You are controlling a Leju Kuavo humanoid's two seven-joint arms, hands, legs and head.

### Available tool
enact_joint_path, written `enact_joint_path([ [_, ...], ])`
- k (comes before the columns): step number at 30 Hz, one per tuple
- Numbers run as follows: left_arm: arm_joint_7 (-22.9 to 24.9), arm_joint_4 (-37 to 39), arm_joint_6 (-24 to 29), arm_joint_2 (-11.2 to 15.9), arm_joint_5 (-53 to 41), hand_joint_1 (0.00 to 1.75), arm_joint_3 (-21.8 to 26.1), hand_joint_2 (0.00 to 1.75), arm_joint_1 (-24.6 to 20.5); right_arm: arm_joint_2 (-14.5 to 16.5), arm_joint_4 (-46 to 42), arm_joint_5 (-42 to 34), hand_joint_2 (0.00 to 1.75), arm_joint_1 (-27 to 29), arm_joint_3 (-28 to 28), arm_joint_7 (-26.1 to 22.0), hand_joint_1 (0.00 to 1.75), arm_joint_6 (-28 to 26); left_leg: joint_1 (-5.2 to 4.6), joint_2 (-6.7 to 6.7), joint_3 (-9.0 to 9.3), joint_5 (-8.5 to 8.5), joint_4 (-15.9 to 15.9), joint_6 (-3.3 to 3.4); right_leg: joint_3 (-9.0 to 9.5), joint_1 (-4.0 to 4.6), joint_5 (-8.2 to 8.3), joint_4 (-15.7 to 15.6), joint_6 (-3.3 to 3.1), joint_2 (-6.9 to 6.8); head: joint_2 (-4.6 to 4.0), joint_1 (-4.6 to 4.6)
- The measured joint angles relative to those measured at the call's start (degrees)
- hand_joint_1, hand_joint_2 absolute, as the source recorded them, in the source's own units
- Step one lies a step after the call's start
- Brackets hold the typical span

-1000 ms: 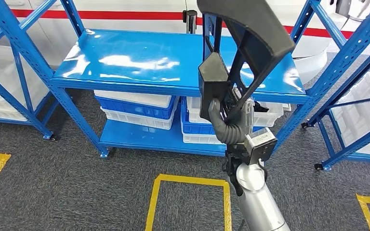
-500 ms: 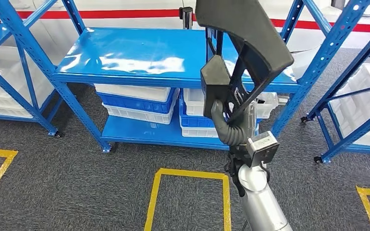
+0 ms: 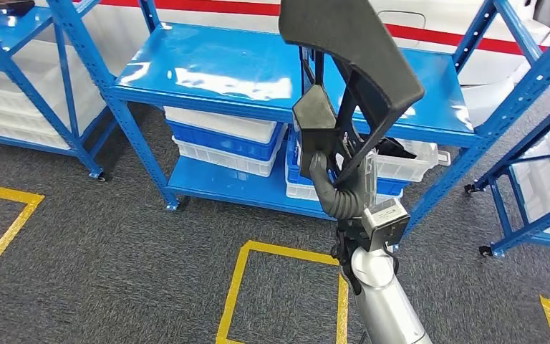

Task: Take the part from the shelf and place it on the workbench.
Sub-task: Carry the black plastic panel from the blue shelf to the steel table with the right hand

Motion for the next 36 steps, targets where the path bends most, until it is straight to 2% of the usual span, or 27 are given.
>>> enact_joint_path([
  [2, -0.08, 0.00, 0.00, -0.04, -0.14, 0.00, 0.00, 1.75, 0.01, -0.19, -0.01, 0.12, 1.75, 0.30, 0.07, -0.08, 1.75, -0.06, -0.03, -0.99, -0.22, 0.39, -0.19, 0.52, -3.15, -0.19, -3.12, 6.81, -0.52, 1.95, 0.00, 0.14],
  [3, -0.11, 0.00, -0.01, -0.03, -0.17, 0.00, 0.00, 1.75, 0.00, -0.32, -0.01, 0.19, 1.75, 0.59, 0.10, -0.13, 1.75, -0.08, -0.09, -1.53, -0.38, 0.51, -0.16, 0.68, -5.06, -0.25, -4.54, 10.82, -0.71, 2.43, 0.00, 0.20],
  [4, -0.14, 0.00, -0.02, -0.03, -0.20, 0.00, 0.00, 1.75, 0.00, -0.46, -0.01, 0.26, 1.75, 0.94, 0.12, -0.14, 1.75, -0.10, -0.15, -2.11, -0.49, 0.61, -0.14, 0.74, -6.50, -0.28, -5.33, 13.75, -0.66, 2.62, 0.00, 0.23],
  [5, -0.15, 0.00, -0.04, -0.03, -0.22, 0.00, 0.00, 1.75, 0.02, -0.57, -0.01, 0.31, 1.75, 1.25, 0.13, -0.16, 1.75, -0.13, -0.18, -2.69, -0.55, 0.68, -0.10, 0.73, -6.92, -0.29, -5.14, 14.51, -0.36, 2.72, -0.01, 0.24],
  [6, -0.16, 0.00, -0.08, -0.03, -0.24, 0.00, 0.00, 1.75, 0.04, -0.66, -0.02, 0.37, 1.75, 1.49, 0.14, -0.20, 1.75, -0.15, -0.20, -3.27, -0.57, 0.75, -0.03, 0.69, -6.18, -0.29, -4.04, 12.91, 0.10, 2.83, 0.00, 0.24],
  [8, -0.17, 0.00, -0.14, -0.03, -0.27, 0.00, 0.00, 1.75, 0.06, -0.77, -0.16, 0.51, 1.75, 1.74, 0.14, -0.28, 1.75, -0.20, -0.26, -4.34, -0.67, 0.82, 0.26, 0.51, -2.51, -0.39, -0.69, 5.09, 0.85, 3.87, 0.00, 0.26],
  [9, -0.18, 0.00, -0.15, -0.03, -0.27, 0.00, 0.00, 1.75, 0.03, -0.81, -0.31, 0.62, 1.75, 1.83, 0.14, -0.34, 1.75, -0.20, -0.37, -4.83, -0.82, 0.83, 0.48, 0.33, -0.93, -0.44, 0.57, 1.54, 0.91, 4.53, 0.00, 0.26],
  [10, -0.19, 0.00, -0.11, -0.03, -0.28, 0.00, 0.00, 1.75, 0.02, -0.86, -0.53, 0.74, 1.75, 2.00, 0.15, -0.41, 1.75, -0.20, -0.44, -5.22, -1.09, 0.89, 0.64, 0.06, 0.02, -0.45, 1.28, -0.67, 0.79, 5.04, 0.00, 0.25],
  [11, -0.20, 0.00, -0.07, -0.03, -0.28, 0.00, 0.00, 1.75, 0.04, -0.90, -0.76, 0.89, 1.75, 2.20, 0.15, -0.53, 1.75, -0.17, -0.47, -5.56, -1.37, 1.01, 0.74, -0.29, 0.29, -0.39, 1.49, -1.53, 0.53, 5.32, 0.00, 0.24],
  [13, -0.11, 0.00, 0.07, 0.00, -0.28, 0.00, 0.01, 1.75, 0.19, -0.95, -1.32, 1.19, 1.75, 2.69, 0.17, -0.79, 1.75, -0.02, -0.28, -6.14, -1.84, 1.30, 0.76, -1.01, 0.25, -0.57, 1.96, -1.65, -0.11, 4.62, 0.00, 0.24],
  [15, 0.13, 0.00, 0.19, 0.04, -0.29, 0.00, 0.02, 1.75, 0.25, -0.85, -1.86, 1.38, 1.75, 2.89, 0.19, -0.91, 1.75, 0.17, -0.16, -5.23, -2.72, 0.14, 2.36, -1.63, 0.31, -1.07, 2.41, -2.00, -0.92, 3.83, 0.00, 0.03],
  [16, 0.27, 0.00, 0.25, 0.05, -0.31, 0.00, 0.02, 1.75, 0.20, -0.76, -2.12, 1.44, 1.75, 2.90, 0.20, -0.91, 1.75, 0.21, -0.06, -4.30, -3.82, -1.39, 4.73, -1.94, 0.33, -1.30, 2.56, -2.14, -1.26, 3.38, 0.00, -0.16],
  [18, 0.43, 0.00, 0.26, 0.02, -0.39, 0.00, 0.01, 1.75, 0.09, -0.62, -2.49, 1.55, 1.75, 2.95, 0.19, -0.88, 1.75, 0.24, 0.23, -2.59, -7.19, -5.18, 12.17, -2.68, 0.21, -1.11, 2.63, -2.14, -1.59, 2.43, -0.01, -0.55],
  [19, 0.46, 0.00, 0.22, 0.01, -0.43, 0.00, 0.01, 1.75, 0.07, -0.58, -2.59, 1.62, 1.75, 3.01, 0.18, -0.86, 1.75, 0.23, 0.44, -2.23, -8.60, -6.30, 15.38, -3.00, 0.16, -1.05, 2.63, -2.13, -1.59, 1.90, -0.02, -0.55],
  [20, 0.49, 0.00, 0.19, 0.01, -0.48, 0.00, 0.00, 1.75, 0.07, -0.54, -2.63, 1.72, 1.75, 3.08, 0.19, -0.81, 1.75, 0.24, 0.61, -2.00, -9.20, -6.50, 16.92, -3.23, 0.14, -1.02, 2.63, -2.12, -1.59, 1.36, -0.01, -0.57],
  [21, 0.51, 0.00, 0.17, 0.00, -0.56, 0.00, 0.00, 1.75, 0.08, -0.48, -2.68, 1.86, 1.75, 3.15, 0.19, -0.72, 1.75, 0.25, 0.76, -1.76, -8.63, -5.65, 16.18, -3.38, 0.15, -1.02, 2.62, -2.12, -1.58, 0.83, -0.01, -0.58],
  [23, 0.59, 0.00, 0.17, 0.02, -0.84, 0.00, 0.00, 1.75, 0.04, -0.39, -2.93, 2.28, 1.75, 3.16, 0.20, -0.40, 1.75, 0.30, 0.92, -0.41, -4.56, -2.32, 9.16, -3.29, 0.26, -0.99, 2.61, -2.11, -1.54, -0.08, 0.00, -0.60],
  [25, 0.73, 0.00, 0.17, 0.03, -1.13, 0.00, -0.01, 1.75, -0.13, -0.36, -3.41, 2.76, 1.75, 3.14, 0.17, -0.13, 1.75, 0.34, 0.59, 1.30, -0.98, -0.32, 2.51, -2.74, 0.21, -0.51, 2.53, -2.01, -1.19, -0.90, -0.01, -0.50],
  [26, 0.80, 0.00, 0.16, 0.02, -1.26, 0.00, -0.02, 1.75, -0.19, -0.35, -3.64, 2.94, 1.75, 3.15, 0.16, -0.07, 1.75, 0.36, 0.36, 1.67, -0.35, -0.09, 1.07, -2.40, 0.17, -0.31, 2.50, -2.00, -0.89, -1.31, -0.01, -0.41],
  [28, 0.86, 0.00, 0.11, 0.01, -1.55, 0.00, -0.03, 1.75, -0.18, -0.35, -3.98, 3.32, 1.75, 3.25, 0.13, 0.02, 1.75, 0.40, -0.01, 0.79, -0.54, 0.03, 0.58, -1.61, 0.15, -0.10, 2.48, -2.12, -0.14, -2.24, -0.02, -0.21],
  [29, 0.86, 0.00, 0.07, -0.05, -1.76, 0.00, -0.04, 1.75, -0.13, -0.37, -4.17, 3.51, 1.75, 3.37, 0.09, 0.06, 1.75, 0.43, 0.01, 0.33, -0.53, 0.29, 0.33, -1.19, 0.03, -0.16, 2.27, -1.89, 0.21, -2.18, -0.01, -0.20],
  [30, 0.85, 0.00, 0.02, -0.11, -1.95, 0.00, -0.04, 1.75, -0.10, -0.39, -4.42, 3.71, 1.75, 3.51, -0.01, 0.07, 1.75, 0.50, 0.05, -0.17, -0.52, 0.61, 0.04, -0.69, -0.44, -0.21, 1.58, -0.88, 0.36, -1.40, 0.00, -0.16],
  [31, 0.84, 0.00, -0.01, -0.17, -2.10, 0.00, -0.04, 1.75, -0.10, -0.42, -4.68, 3.86, 1.75, 3.68, -0.17, 0.05, 1.75, 0.57, 0.15, -0.66, -0.50, 0.93, -0.24, -0.25, -1.44, -0.31, 0.33, 1.28, 0.31, -0.25, 0.00, -0.07],
  [33, 0.79, 0.00, -0.07, -0.22, -2.38, 0.00, -0.05, 1.75, -0.14, -0.55, -5.00, 4.14, 1.75, 4.25, -0.69, -0.03, 1.75, 0.81, 0.19, -1.79, -0.78, 1.28, -0.37, 0.26, -4.93, -0.58, -3.16, 8.73, -0.14, 2.11, 0.01, 0.09],
  [34, 0.78, 0.00, -0.10, -0.22, -2.49, 0.00, -0.06, 1.75, -0.14, -0.65, -5.03, 4.24, 1.75, 4.66, -0.95, -0.07, 1.75, 0.93, 0.17, -2.44, -0.93, 1.35, -0.35, 0.33, -6.67, -0.63, -4.46, 12.36, -0.17, 2.51, 0.00, 0.17],
  [35, 0.76, 0.00, -0.13, -0.23, -2.61, 0.00, -0.07, 1.75, -0.13, -0.77, -5.03, 4.31, 1.75, 5.04, -1.15, -0.08, 1.75, 1.04, 0.16, -3.15, -1.03, 1.42, -0.32, 0.35, -7.66, -0.64, -4.95, 14.44, 0.04, 2.69, 0.00, 0.16],
  [36, 0.76, 0.01, -0.13, -0.24, -2.68, 0.00, -0.07, 1.75, -0.08, -0.86, -5.03, 4.34, 1.75, 5.32, -1.26, -0.09, 1.75, 1.11, 0.16, -3.86, -1.09, 1.46, -0.27, 0.32, -7.61, -0.66, -4.54, 14.39, 0.45, 2.79, 0.00, 0.18],
])
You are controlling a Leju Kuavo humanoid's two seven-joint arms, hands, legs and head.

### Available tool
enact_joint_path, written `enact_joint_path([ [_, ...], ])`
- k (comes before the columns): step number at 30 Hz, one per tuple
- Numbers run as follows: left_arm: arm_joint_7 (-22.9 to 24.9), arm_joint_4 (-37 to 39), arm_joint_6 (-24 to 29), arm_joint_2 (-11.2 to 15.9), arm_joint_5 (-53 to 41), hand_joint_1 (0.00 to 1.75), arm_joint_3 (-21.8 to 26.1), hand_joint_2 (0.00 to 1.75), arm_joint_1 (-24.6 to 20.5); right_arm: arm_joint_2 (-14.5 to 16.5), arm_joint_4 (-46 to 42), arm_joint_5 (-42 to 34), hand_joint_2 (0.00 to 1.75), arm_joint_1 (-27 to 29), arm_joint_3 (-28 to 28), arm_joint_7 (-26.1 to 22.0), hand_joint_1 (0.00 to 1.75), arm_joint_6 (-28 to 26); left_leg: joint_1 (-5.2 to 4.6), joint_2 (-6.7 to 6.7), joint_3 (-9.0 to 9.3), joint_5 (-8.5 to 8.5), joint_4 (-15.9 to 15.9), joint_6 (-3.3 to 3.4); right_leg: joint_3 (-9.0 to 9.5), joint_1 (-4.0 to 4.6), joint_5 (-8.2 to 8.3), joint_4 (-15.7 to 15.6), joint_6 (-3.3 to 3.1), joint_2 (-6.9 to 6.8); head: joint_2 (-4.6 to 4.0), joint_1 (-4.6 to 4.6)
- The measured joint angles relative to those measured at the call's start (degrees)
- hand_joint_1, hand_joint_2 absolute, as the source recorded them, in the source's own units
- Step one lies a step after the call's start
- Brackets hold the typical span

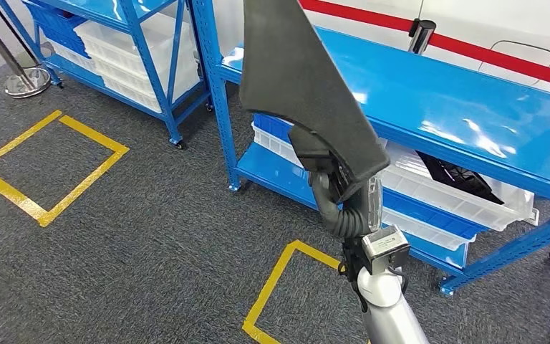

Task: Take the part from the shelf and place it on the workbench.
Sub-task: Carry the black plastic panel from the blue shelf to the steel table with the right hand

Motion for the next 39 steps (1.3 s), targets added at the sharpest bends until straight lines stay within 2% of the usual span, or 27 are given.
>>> enact_joint_path([
  [1, 0.00, 0.00, 0.00, -0.02, -0.04, 0.00, 0.00, 1.75, 0.04, -0.07, 0.00, 0.02, 1.75, 0.13, -0.07, -0.02, 1.75, 0.04, 0.01, -0.71, -0.03, 0.04, 0.11, -0.06, 1.28, -0.09, 1.32, -2.53, 0.55, 0.20, 0.00, 0.00],
  [3, 0.01, 0.00, 0.01, -0.10, -0.07, 0.00, 0.00, 1.75, 0.04, -0.11, -0.01, 0.08, 1.75, 0.11, -0.12, -0.04, 1.75, 0.06, -0.08, -2.02, -0.24, -0.06, 0.63, -0.40, 5.23, -0.45, 4.40, -10.52, 1.41, 1.77, -0.01, 0.03],
  [5, 0.04, -0.01, 0.08, -0.14, -0.08, 0.00, 0.00, 1.75, 0.00, -0.10, -0.03, 0.14, 1.75, 0.09, -0.15, -0.07, 1.75, 0.06, -0.22, -3.04, -0.77, -0.12, 1.16, -1.05, 7.38, -0.60, 5.86, -15.02, 1.12, 2.94, -0.01, 0.00],
  [7, 0.08, -0.01, 0.13, -0.14, -0.10, 0.00, 0.00, 1.75, 0.11, -0.04, -0.04, 0.16, 1.75, 0.06, -0.21, -0.07, 1.75, 0.06, -0.07, -3.86, -1.30, 0.14, 1.20, -1.77, 7.43, -0.38, 6.12, -15.26, 0.14, 2.32, 0.00, -0.05],
  [8, 0.10, -0.01, 0.14, -0.14, -0.12, 0.00, 0.00, 1.75, 0.20, 0.02, -0.05, 0.15, 1.75, 0.00, -0.25, -0.07, 1.75, 0.07, 0.08, -3.78, -1.50, 0.17, 1.29, -2.05, 7.41, -0.44, 6.30, -15.31, -0.25, 1.86, 0.00, -0.09],
  [10, 0.11, -0.01, 0.15, -0.16, -0.17, 0.00, -0.01, 1.75, 0.23, 0.26, -0.06, 0.14, 1.75, -0.15, -0.33, -0.08, 1.75, 0.08, 0.15, -1.71, -2.72, -1.38, 3.70, -2.53, 7.40, -0.63, 6.59, -15.51, -1.07, 0.83, -0.01, -0.37],
  [12, 0.14, -0.01, 0.18, -0.22, -0.38, 0.00, -0.02, 1.75, 0.13, 0.44, -0.06, 0.13, 1.75, -0.25, -0.41, -0.09, 1.75, 0.12, 0.19, 0.97, -5.65, -4.87, 10.12, -2.92, 7.37, -0.41, 6.61, -15.56, -1.62, -0.34, -0.01, -0.68],
  [13, 0.15, -0.01, 0.23, -0.26, -0.49, 0.00, -0.03, 1.75, 0.09, 0.46, -0.05, 0.13, 1.75, -0.27, -0.43, -0.09, 1.75, 0.15, 0.28, 1.55, -7.39, -6.40, 13.82, -3.07, 7.35, -0.24, 6.57, -15.55, -1.78, -1.03, 0.00, -0.73],
  [14, 0.18, -0.01, 0.34, -0.28, -0.57, 0.00, -0.04, 1.75, 0.08, 0.47, -0.03, 0.13, 1.75, -0.28, -0.45, -0.09, 1.75, 0.20, 0.34, 1.83, -8.55, -7.13, 16.27, -3.13, 7.33, -0.10, 6.54, -15.55, -1.82, -1.72, 0.00, -0.72],
  [15, 0.21, -0.01, 0.46, -0.29, -0.60, 0.00, -0.04, 1.75, 0.08, 0.49, -0.02, 0.13, 1.75, -0.28, -0.46, -0.09, 1.75, 0.25, 0.36, 2.00, -8.80, -6.90, 16.90, -3.10, 7.32, 0.01, 6.50, -15.54, -1.85, -2.41, 0.00, -0.73],
  [16, 0.25, -0.01, 0.60, -0.29, -0.60, 0.00, -0.04, 1.75, 0.09, 0.53, -0.01, 0.13, 1.75, -0.30, -0.46, -0.09, 1.75, 0.30, 0.36, 2.22, -7.89, -5.74, 15.29, -2.97, 7.33, 0.09, 6.47, -15.54, -1.87, -3.06, 0.00, -0.74],
  [17, 0.27, -0.01, 0.70, -0.29, -0.60, 0.00, -0.04, 1.75, 0.08, 0.60, -0.01, 0.13, 1.75, -0.36, -0.46, -0.09, 1.75, 0.33, 0.30, 2.80, -5.98, -4.07, 11.87, -2.71, 7.37, 0.15, 6.44, -15.54, -1.88, -3.62, -0.01, -0.74],
  [19, 0.29, -0.01, 0.80, -0.28, -0.61, 0.00, -0.05, 1.75, -0.06, 0.84, -0.01, 0.14, 1.75, -0.56, -0.46, -0.10, 1.75, 0.39, -0.16, 5.07, -2.07, -1.77, 4.62, -2.03, 7.41, 0.50, 6.33, -15.53, -1.74, -4.65, -0.01, -0.72],
  [21, 0.32, -0.01, 0.84, -0.29, -0.62, 0.00, -0.05, 1.75, -0.26, 1.00, 0.01, 0.15, 1.75, -0.74, -0.47, -0.13, 1.75, 0.54, -0.76, 5.95, -0.81, -1.34, 1.78, -1.43, 7.41, 0.84, 6.19, -15.54, -1.42, -5.67, 0.00, -0.62],
  [23, 0.41, 0.00, 0.91, -0.31, -0.62, 0.00, -0.04, 1.75, -0.27, 1.17, 0.03, 0.16, 1.75, -0.91, -0.47, -0.14, 1.75, 0.82, -0.87, 4.52, -0.92, -0.95, 1.42, -0.84, 7.41, 1.01, 6.02, -15.58, -0.96, -6.66, 0.01, -0.53],
  [24, 0.46, 0.01, 0.95, -0.37, -0.62, 0.00, -0.04, 1.75, -0.22, 1.28, 0.06, 0.16, 1.75, -1.03, -0.47, -0.14, 1.75, 0.93, -0.79, 3.89, -0.78, -0.65, 1.01, -0.54, 7.30, 0.97, 5.68, -15.18, -0.72, -6.21, 0.00, -0.50],
  [25, 0.53, 0.01, 1.02, -0.44, -0.63, 0.00, -0.04, 1.75, -0.20, 1.38, 0.09, 0.17, 1.75, -1.17, -0.45, -0.15, 1.75, 1.01, -0.64, 3.32, -0.60, -0.28, 0.60, -0.12, 6.79, 0.91, 4.92, -13.93, -0.65, -5.03, 0.00, -0.51],
  [27, 0.61, 0.01, 1.13, -0.55, -0.65, 0.00, -0.03, 1.75, -0.28, 1.37, 0.25, 0.18, 1.75, -1.29, -0.45, -0.24, 1.75, 1.04, -0.46, 2.06, -0.46, 0.17, 0.17, 0.39, 3.98, 0.60, 2.01, -7.70, -0.98, -1.73, -0.01, -0.37],
  [28, 0.62, 0.01, 1.19, -0.55, -0.66, 0.00, -0.03, 1.75, -0.33, 1.31, 0.40, 0.19, 1.75, -1.23, -0.46, -0.28, 1.75, 1.04, -0.43, 1.29, -0.54, 0.28, 0.17, 0.55, 1.99, 0.52, 0.47, -3.68, -1.16, -0.74, -0.01, -0.31],
  [29, 0.63, 0.01, 1.21, -0.55, -0.67, 0.00, -0.02, 1.75, -0.35, 1.25, 0.59, 0.21, 1.75, -1.14, -0.49, -0.31, 1.75, 1.04, -0.43, 0.44, -0.62, 0.31, 0.19, 0.54, 0.34, 0.45, -0.51, -0.45, -1.15, -0.31, -0.01, -0.21],
  [30, 0.64, 0.02, 1.23, -0.56, -0.68, 0.00, -0.02, 1.75, -0.34, 1.21, 0.78, 0.23, 1.75, -1.07, -0.50, -0.31, 1.75, 1.03, -0.43, -0.41, -0.65, 0.35, 0.21, 0.52, -0.43, 0.39, -0.60, 0.90, -0.88, -0.14, 0.00, -0.20],
  [31, 0.71, 0.02, 1.36, -0.57, -0.68, 0.00, -0.02, 1.75, -0.32, 1.21, 0.91, 0.24, 1.75, -1.03, -0.50, -0.32, 1.75, 1.03, -0.42, -1.24, -0.64, 0.39, 0.27, 0.46, -0.05, 0.28, 0.29, -0.15, -0.40, 0.05, -0.01, -0.20],
  [33, 0.98, 0.02, 2.20, -0.79, -0.65, 0.00, -0.02, 1.75, -0.32, 1.24, 1.03, 0.24, 1.75, -1.04, -0.50, -0.34, 1.75, 1.03, -0.37, -2.87, -0.68, 0.42, 0.48, 0.21, 3.25, -0.17, 3.63, -7.40, 0.70, 1.69, -0.01, -0.19],
  [34, 1.18, 0.02, 2.77, -0.92, -0.63, 0.00, -0.02, 1.75, -0.38, 1.25, 1.05, 0.24, 1.75, -1.05, -0.50, -0.39, 1.75, 1.04, -0.47, -3.64, -0.85, 0.36, 0.79, -0.05, 4.86, -0.39, 5.08, -11.13, 0.92, 2.83, -0.01, -0.19],
  [36, 1.51, 0.02, 3.70, -1.21, -0.60, 0.00, -0.02, 1.75, -0.49, 1.28, 1.22, 0.22, 1.75, -1.10, -0.50, -0.55, 1.75, 1.13, -0.51, -4.89, -1.42, 0.39, 1.18, -0.80, 6.34, -0.52, 6.41, -14.66, 0.49, 4.02, -0.01, -0.25],
  [38, 1.76, 0.03, 4.15, -1.42, -0.60, 0.00, -0.02, 1.75, -0.44, 1.40, 1.49, 0.17, 1.75, -1.26, -0.50, -0.72, 1.75, 1.33, -0.22, -5.88, -2.00, 0.57, 1.27, -1.59, 6.39, -0.42, 6.75, -14.83, -0.47, 2.91, 0.00, -0.30],
  [39, 1.86, 0.03, 4.27, -1.49, -0.60, 0.00, -0.01, 1.75, -0.39, 1.56, 1.62, 0.15, 1.75, -1.41, -0.50, -0.76, 1.75, 1.43, -0.16, -5.06, -2.33, 0.35, 1.66, -1.89, 6.40, -0.43, 6.89, -14.89, -0.90, 2.32, -0.01, -0.32],
])
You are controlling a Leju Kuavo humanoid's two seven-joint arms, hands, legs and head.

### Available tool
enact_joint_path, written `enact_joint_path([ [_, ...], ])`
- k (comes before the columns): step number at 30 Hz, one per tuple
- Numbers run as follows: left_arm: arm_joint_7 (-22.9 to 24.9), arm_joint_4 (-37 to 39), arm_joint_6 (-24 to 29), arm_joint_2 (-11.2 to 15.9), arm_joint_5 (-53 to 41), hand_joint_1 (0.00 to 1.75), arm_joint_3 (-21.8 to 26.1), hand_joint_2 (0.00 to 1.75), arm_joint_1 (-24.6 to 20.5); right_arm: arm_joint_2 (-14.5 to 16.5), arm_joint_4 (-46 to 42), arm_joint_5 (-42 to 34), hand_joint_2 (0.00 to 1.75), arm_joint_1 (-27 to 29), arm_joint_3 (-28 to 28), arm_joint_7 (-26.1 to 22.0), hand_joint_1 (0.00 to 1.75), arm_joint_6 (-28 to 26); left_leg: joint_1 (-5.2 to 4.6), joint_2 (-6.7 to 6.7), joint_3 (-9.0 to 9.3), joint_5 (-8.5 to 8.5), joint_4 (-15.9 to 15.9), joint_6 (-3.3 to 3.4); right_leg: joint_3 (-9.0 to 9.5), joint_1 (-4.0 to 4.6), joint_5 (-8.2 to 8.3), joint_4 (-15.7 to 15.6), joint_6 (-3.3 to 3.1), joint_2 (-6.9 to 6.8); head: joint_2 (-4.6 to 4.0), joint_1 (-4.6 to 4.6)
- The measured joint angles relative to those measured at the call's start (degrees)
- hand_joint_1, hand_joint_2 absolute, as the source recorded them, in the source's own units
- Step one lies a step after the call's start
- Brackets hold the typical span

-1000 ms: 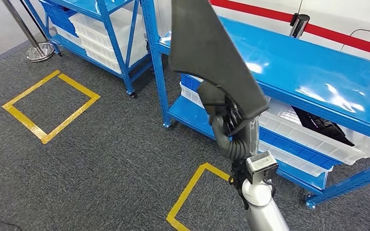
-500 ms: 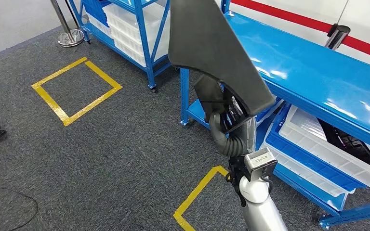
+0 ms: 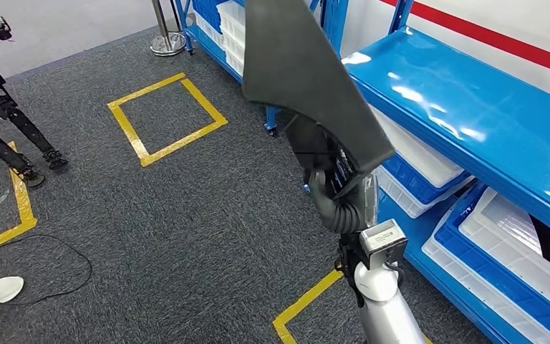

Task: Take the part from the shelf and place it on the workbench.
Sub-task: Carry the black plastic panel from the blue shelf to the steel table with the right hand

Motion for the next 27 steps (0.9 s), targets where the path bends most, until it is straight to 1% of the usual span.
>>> enact_joint_path([
  [1, 0.06, 0.01, 0.04, -0.07, 0.01, 0.00, 0.01, 1.75, -0.01, 0.19, 0.09, -0.01, 1.75, -0.16, -0.01, -0.03, 1.75, 0.11, 0.03, 1.44, -0.55, -0.67, 1.03, -0.24, 0.05, -0.07, 0.12, -0.12, -0.47, -0.62, 0.00, -0.19],
  [2, 0.10, 0.01, 0.06, -0.13, 0.01, 0.00, 0.01, 1.75, -0.08, 0.36, 0.15, -0.02, 1.75, -0.29, -0.03, -0.05, 1.75, 0.20, 0.05, 3.35, -1.56, -1.94, 3.13, -0.44, 0.10, -0.07, 0.16, -0.22, -0.89, -1.28, 0.00, -0.36],
  [3, 0.13, 0.01, 0.08, -0.20, 0.01, 0.00, 0.01, 1.75, -0.17, 0.48, 0.21, -0.03, 1.75, -0.37, -0.06, -0.07, 1.75, 0.26, 0.05, 5.40, -3.05, -3.62, 6.26, -0.64, 0.11, 0.22, 0.12, -0.21, -1.22, -1.96, -0.01, -0.52],
  [4, 0.14, 0.01, 0.08, -0.27, 0.01, 0.00, 0.00, 1.75, -0.25, 0.52, 0.29, -0.04, 1.75, -0.39, -0.09, -0.09, 1.75, 0.33, 0.19, 6.40, -4.78, -5.26, 9.81, -0.84, 0.09, 0.50, 0.06, -0.21, -1.48, -2.71, -0.01, -0.65],
  [5, 0.15, 0.01, 0.08, -0.32, 0.00, 0.00, -0.01, 1.75, -0.29, 0.52, 0.41, -0.03, 1.75, -0.40, -0.11, -0.09, 1.75, 0.40, 0.32, 6.89, -6.30, -6.44, 12.92, -0.99, 0.07, 0.76, -0.01, -0.21, -1.60, -3.50, -0.01, -0.64],
  [6, 0.16, 0.02, 0.08, -0.36, 0.00, 0.00, -0.01, 1.75, -0.30, 0.52, 0.55, -0.03, 1.75, -0.39, -0.13, -0.09, 1.75, 0.48, 0.41, 7.08, -7.02, -6.69, 14.44, -1.04, 0.05, 0.96, -0.05, -0.20, -1.66, -4.28, -0.01, -0.65],
  [7, 0.17, 0.02, 0.08, -0.38, 0.01, 0.00, -0.01, 1.75, -0.29, 0.54, 0.66, -0.02, 1.75, -0.40, -0.13, -0.08, 1.75, 0.55, 0.45, 7.20, -6.62, -5.97, 13.82, -1.00, 0.04, 1.11, -0.09, -0.20, -1.71, -5.02, -0.01, -0.65],
  [8, 0.17, 0.03, 0.08, -0.39, 0.02, 0.00, -0.01, 1.75, -0.29, 0.58, 0.73, -0.02, 1.75, -0.43, -0.13, -0.08, 1.75, 0.58, 0.44, 7.57, -4.94, -4.43, 10.91, -0.82, 0.06, 1.23, -0.13, -0.20, -1.74, -5.71, -0.01, -0.65],
  [10, 0.19, 0.02, 0.10, -0.39, 0.02, 0.00, 0.00, 1.75, -0.39, 0.72, 0.78, -0.02, 1.75, -0.57, -0.13, -0.09, 1.75, 0.62, 0.04, 9.67, -0.89, -1.89, 3.59, -0.12, 0.21, 1.50, -0.20, -0.31, -1.73, -6.94, -0.01, -0.55],
  [11, 0.19, 0.01, 0.15, -0.39, 0.02, 0.00, 0.00, 1.75, -0.49, 0.78, 0.78, -0.02, 1.75, -0.67, -0.13, -0.09, 1.75, 0.62, -0.28, 10.71, 0.45, -1.27, 1.12, 0.27, 0.31, 1.56, -0.23, -0.42, -1.62, -7.45, 0.00, -0.57],
  [12, 0.20, 0.01, 0.23, -0.39, 0.02, 0.00, 0.01, 1.75, -0.58, 0.82, 0.78, -0.02, 1.75, -0.76, -0.14, -0.09, 1.75, 0.62, -0.64, 11.28, 0.87, -1.22, 0.12, 0.65, 0.42, 1.57, -0.26, -0.55, -1.41, -7.95, 0.00, -0.54],
  [13, 0.20, 0.01, 0.36, -0.39, 0.02, 0.00, 0.02, 1.75, -0.63, 0.85, 0.79, -0.02, 1.75, -0.83, -0.14, -0.08, 1.75, 0.64, -0.90, 11.14, 0.83, -1.13, -0.01, 0.99, 0.54, 1.53, -0.28, -0.73, -1.14, -8.47, 0.01, -0.56],
  [15, 0.22, 0.00, 0.64, -0.38, 0.02, 0.00, 0.03, 1.75, -0.68, 1.04, 0.79, -0.01, 1.75, -0.92, -0.14, -0.05, 1.75, 0.70, -1.11, 10.02, 0.94, -0.91, -0.58, 1.59, 0.84, 1.41, -0.35, -0.97, -0.62, -9.41, 0.01, -0.63],
  [16, 0.25, 0.00, 0.77, -0.43, 0.03, 0.00, 0.03, 1.75, -0.66, 1.16, 0.81, 0.00, 1.75, -0.96, -0.13, -0.02, 1.75, 0.73, -0.96, 9.51, 1.24, -0.63, -1.05, 1.83, 0.81, 1.38, -0.51, -0.82, -0.42, -8.90, 0.01, -0.60],
  [17, 0.30, -0.01, 0.90, -0.49, 0.05, 0.00, 0.04, 1.75, -0.67, 1.26, 0.82, 0.02, 1.75, -1.02, -0.12, -0.01, 1.75, 0.75, -0.76, 9.02, 1.59, -0.26, -1.58, 2.11, 0.51, 1.33, -1.07, 0.06, -0.37, -7.58, 0.01, -0.58],
  [18, 0.38, -0.01, 1.00, -0.55, 0.07, 0.00, 0.04, 1.75, -0.74, 1.30, 0.83, 0.05, 1.75, -1.07, -0.12, 0.01, 1.75, 0.78, -0.55, 8.50, 1.86, 0.07, -1.99, 2.35, -0.37, 1.19, -2.11, 2.06, -0.45, -5.85, 0.01, -0.48],
  [19, 0.49, 0.00, 1.07, -0.62, 0.09, 0.00, 0.05, 1.75, -0.85, 1.28, 0.86, 0.13, 1.75, -1.08, -0.11, 0.04, 1.75, 0.79, -0.38, 7.82, 2.01, 0.33, -2.29, 2.53, -1.84, 0.99, -3.61, 5.26, -0.60, -4.07, 0.01, -0.35],
  [20, 0.58, 0.00, 1.11, -0.66, 0.10, 0.00, 0.05, 1.75, -0.98, 1.25, 0.91, 0.22, 1.75, -1.02, -0.11, 0.11, 1.75, 0.80, -0.35, 7.08, 1.97, 0.43, -2.36, 2.68, -3.65, 0.80, -5.28, 9.17, -0.75, -3.01, 0.01, -0.30],
  [21, 0.67, 0.01, 1.11, -0.69, 0.11, 0.00, 0.05, 1.75, -1.09, 1.20, 0.99, 0.32, 1.75, -0.89, -0.10, 0.20, 1.75, 0.82, -0.34, 6.25, 1.91, 0.45, -2.36, 2.68, -5.45, 0.63, -6.59, 12.81, -0.72, -2.58, 0.01, -0.17],
  [22, 0.74, 0.01, 1.11, -0.72, 0.11, 0.00, 0.05, 1.75, -1.14, 1.19, 1.09, 0.40, 1.75, -0.76, -0.10, 0.32, 1.75, 0.85, -0.32, 5.37, 1.89, 0.47, -2.34, 2.65, -6.62, 0.46, -7.15, 15.03, -0.45, -2.44, 0.01, -0.13],
  [23, 0.80, 0.01, 1.11, -0.75, 0.11, 0.00, 0.06, 1.75, -1.13, 1.19, 1.18, 0.47, 1.75, -0.68, -0.09, 0.44, 1.75, 0.93, -0.27, 4.47, 1.89, 0.49, -2.29, 2.56, -6.73, 0.28, -6.73, 14.99, 0.08, -2.37, 0.00, -0.12],
  [24, 0.85, 0.01, 1.12, -0.77, 0.11, 0.00, 0.07, 1.75, -1.12, 1.19, 1.23, 0.52, 1.75, -0.67, -0.09, 0.53, 1.75, 1.05, -0.19, 3.58, 1.91, 0.48, -2.20, 2.41, -5.75, 0.03, -5.45, 12.71, 0.77, -2.19, 0.01, -0.11],
  [25, 0.87, 0.01, 1.14, -0.78, 0.11, 0.00, 0.07, 1.75, -1.12, 1.19, 1.24, 0.58, 1.75, -0.72, -0.09, 0.63, 1.75, 1.21, -0.09, 2.72, 1.87, 0.41, -1.99, 2.16, -4.00, -0.35, -3.68, 8.83, 1.55, -1.46, 0.00, -0.10],
  [26, 0.88, 0.01, 1.19, -0.79, 0.11, 0.00, 0.08, 1.75, -1.13, 1.20, 1.26, 0.65, 1.75, -0.79, -0.08, 0.69, 1.75, 1.42, -0.08, 1.93, 1.69, 0.26, -1.57, 1.80, -2.31, -0.68, -2.14, 4.95, 2.11, -0.19, 0.01, -0.02],
  [27, 0.89, 0.00, 1.28, -0.80, 0.11, 0.00, 0.09, 1.75, -1.15, 1.22, 1.28, 0.74, 1.75, -0.84, -0.05, 0.72, 1.75, 1.60, -0.10, 1.25, 1.39, 0.08, -1.13, 1.40, -1.04, -0.90, -1.05, 2.12, 2.24, 0.74, 0.01, 0.05],
])
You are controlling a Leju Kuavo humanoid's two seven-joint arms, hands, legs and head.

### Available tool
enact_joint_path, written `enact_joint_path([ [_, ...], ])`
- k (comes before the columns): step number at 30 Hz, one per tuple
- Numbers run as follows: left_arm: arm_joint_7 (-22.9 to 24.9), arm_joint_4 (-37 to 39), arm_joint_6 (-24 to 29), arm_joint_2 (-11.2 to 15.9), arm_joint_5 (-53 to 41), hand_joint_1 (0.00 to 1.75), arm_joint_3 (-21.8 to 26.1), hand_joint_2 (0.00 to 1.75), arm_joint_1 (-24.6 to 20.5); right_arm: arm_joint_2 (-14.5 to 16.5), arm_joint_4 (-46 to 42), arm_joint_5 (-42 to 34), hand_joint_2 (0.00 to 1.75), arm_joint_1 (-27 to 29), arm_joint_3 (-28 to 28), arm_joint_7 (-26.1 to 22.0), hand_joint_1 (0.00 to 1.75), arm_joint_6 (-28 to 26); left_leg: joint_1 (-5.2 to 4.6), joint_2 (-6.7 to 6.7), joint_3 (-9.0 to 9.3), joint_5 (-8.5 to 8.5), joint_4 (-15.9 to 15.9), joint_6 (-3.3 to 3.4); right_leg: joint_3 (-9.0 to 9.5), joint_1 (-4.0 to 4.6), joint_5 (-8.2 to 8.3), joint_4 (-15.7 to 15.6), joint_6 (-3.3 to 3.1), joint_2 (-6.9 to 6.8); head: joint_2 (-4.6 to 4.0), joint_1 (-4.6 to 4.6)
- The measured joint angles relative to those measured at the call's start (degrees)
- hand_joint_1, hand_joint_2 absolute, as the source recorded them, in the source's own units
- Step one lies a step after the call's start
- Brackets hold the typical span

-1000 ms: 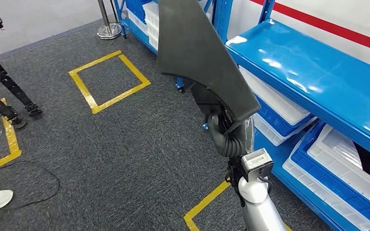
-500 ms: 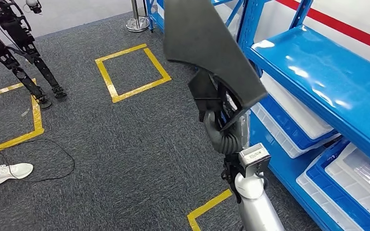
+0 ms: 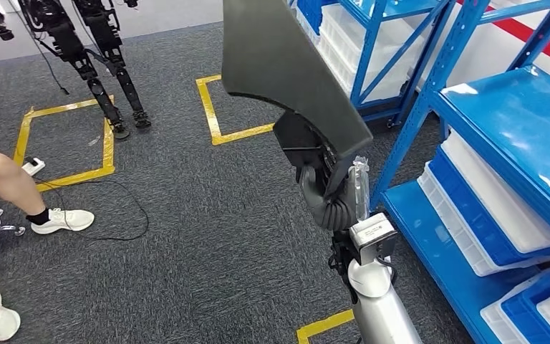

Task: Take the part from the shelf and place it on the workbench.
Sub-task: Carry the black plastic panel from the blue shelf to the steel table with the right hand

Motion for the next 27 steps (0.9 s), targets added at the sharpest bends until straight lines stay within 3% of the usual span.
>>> enact_joint_path([
  [2, 0.04, 0.00, 0.27, 0.01, -0.03, 0.00, 0.01, 1.75, 0.09, 0.06, 0.10, 0.15, 1.75, -0.06, 0.04, 0.08, 1.75, 0.22, 0.05, -1.03, -0.70, -0.10, 0.55, -0.80, 0.77, 0.14, 0.68, -1.83, -0.60, 0.75, 0.00, 0.00],
  [4, 0.13, 0.01, 0.52, 0.00, -0.07, 0.00, 0.01, 1.75, 0.33, 0.16, 0.26, 0.19, 1.75, -0.22, 0.04, 0.14, 1.75, 0.25, 0.41, -1.38, -1.21, -0.04, 0.75, -1.35, 0.89, 0.29, 0.97, -1.89, -1.42, -0.41, -0.01, -0.14],
  [6, 0.18, 0.01, 0.63, -0.02, -0.09, 0.00, 0.01, 1.75, 0.43, 0.37, 0.36, 0.16, 1.75, -0.43, 0.03, 0.15, 1.75, 0.25, 0.43, 1.13, -2.52, -1.44, 3.31, -1.72, 1.08, 0.27, 1.06, -2.04, -2.23, -1.61, -0.01, -0.40],
  [8, 0.20, 0.01, 0.66, -0.04, -0.09, 0.00, 0.01, 1.75, 0.35, 0.52, 0.45, 0.16, 1.75, -0.47, -0.01, 0.16, 1.75, 0.25, 0.31, 4.55, -5.80, -4.68, 9.87, -1.95, 1.20, 0.67, 0.84, -2.07, -2.92, -3.00, -0.01, -0.68],
  [10, 0.19, 0.01, 0.51, -0.09, -0.11, 0.00, 0.01, 1.75, 0.32, 0.51, 0.67, 0.17, 1.75, -0.45, -0.03, 0.17, 1.75, 0.25, 0.42, 5.66, -9.24, -7.00, 16.29, -2.02, 1.25, 1.15, 0.62, -2.06, -3.28, -4.55, 0.00, -0.71],
  [11, 0.14, 0.01, 0.07, -0.07, -0.14, 0.00, 0.01, 1.75, 0.37, 0.52, 0.79, 0.18, 1.75, -0.45, -0.03, 0.17, 1.75, 0.26, 0.44, 5.81, -9.76, -6.77, 17.08, -1.96, 1.30, 1.32, 0.51, -2.06, -3.41, -5.33, 0.00, -0.72],
  [12, 0.04, 0.01, -0.61, 0.04, -0.17, 0.00, 0.01, 1.75, 0.44, 0.54, 0.87, 0.18, 1.75, -0.45, -0.01, 0.17, 1.75, 0.26, 0.45, 5.99, -9.15, -5.64, 15.79, -1.83, 1.38, 1.45, 0.40, -2.06, -3.51, -6.04, 0.00, -0.72],
  [13, -0.11, 0.01, -1.45, 0.25, -0.21, 0.00, 0.01, 1.75, 0.52, 0.57, 0.91, 0.18, 1.75, -0.46, 0.03, 0.17, 1.75, 0.27, 0.40, 6.59, -7.35, -3.79, 12.39, -1.59, 1.53, 1.55, 0.27, -2.06, -3.57, -6.72, -0.01, -0.71],
  [15, -0.37, 0.00, -2.72, 0.74, -0.24, 0.00, 0.01, 1.75, 0.56, 0.73, 0.92, 0.18, 1.75, -0.47, 0.14, 0.17, 1.75, 0.26, -0.09, 9.35, -3.34, -1.28, 4.97, -1.03, 1.82, 1.94, -0.09, -2.06, -3.41, -7.85, -0.01, -0.65],
  [17, -0.42, -0.02, -3.05, 1.07, -0.23, 0.00, 0.01, 1.75, 0.55, 0.87, 0.93, 0.17, 1.75, -0.46, 0.22, 0.16, 1.75, 0.25, -0.76, 10.67, -1.80, -0.97, 1.91, -0.60, 2.00, 2.27, -0.43, -2.09, -2.94, -8.84, 0.00, -0.50],
  [19, -0.32, -0.03, -3.01, 1.32, -0.31, 0.00, 0.01, 1.75, 0.63, 0.95, 1.01, 0.13, 1.75, -0.48, 0.37, 0.13, 1.75, 0.26, -0.93, 9.13, -1.69, -0.82, 1.47, -0.12, 2.22, 2.36, -0.76, -2.23, -2.35, -9.81, 0.01, -0.41],
  [21, -0.12, -0.04, -2.89, 1.48, -0.60, 0.00, 0.01, 1.75, 0.73, 0.96, 1.14, -0.04, 1.75, -0.56, 0.52, 0.01, 1.75, 0.26, -0.69, 7.67, -1.09, -0.40, 0.66, 0.50, 1.88, 2.26, -1.81, -0.70, -2.02, -8.20, 0.01, -0.40],
  [23, 0.02, -0.05, -2.84, 1.55, -0.84, 0.00, 0.01, 1.75, 0.66, 0.78, 1.32, -0.24, 1.75, -0.54, 0.58, -0.13, 1.75, 0.24, -0.50, 6.17, -0.67, -0.16, 0.25, 0.95, -0.92, 1.99, -4.37, 5.31, -2.32, -4.85, -0.01, -0.28],
  [25, 0.09, -0.06, -2.90, 1.59, -0.87, 0.00, 0.01, 1.75, 0.58, 0.49, 1.66, -0.39, 1.75, -0.31, 0.58, -0.17, 1.75, 0.22, -0.45, 4.37, -0.65, -0.17, 0.25, 1.12, -4.93, 1.85, -6.58, 12.39, -2.44, -3.39, -0.01, -0.15],
  [26, 0.12, -0.05, -2.95, 1.60, -0.87, 0.00, 0.01, 1.75, 0.62, 0.37, 1.85, -0.46, 1.75, -0.21, 0.58, -0.16, 1.75, 0.21, -0.45, 3.43, -0.62, -0.19, 0.27, 1.12, -6.00, 1.80, -6.53, 13.68, -2.16, -3.21, -0.01, -0.14],
  [27, 0.13, -0.05, -2.98, 1.60, -0.87, 0.00, 0.01, 1.75, 0.67, 0.30, 2.02, -0.53, 1.75, -0.16, 0.58, -0.16, 1.75, 0.20, -0.43, 2.50, -0.57, -0.21, 0.30, 1.09, -6.00, 1.71, -5.53, 12.70, -1.69, -3.05, -0.01, -0.13],
])
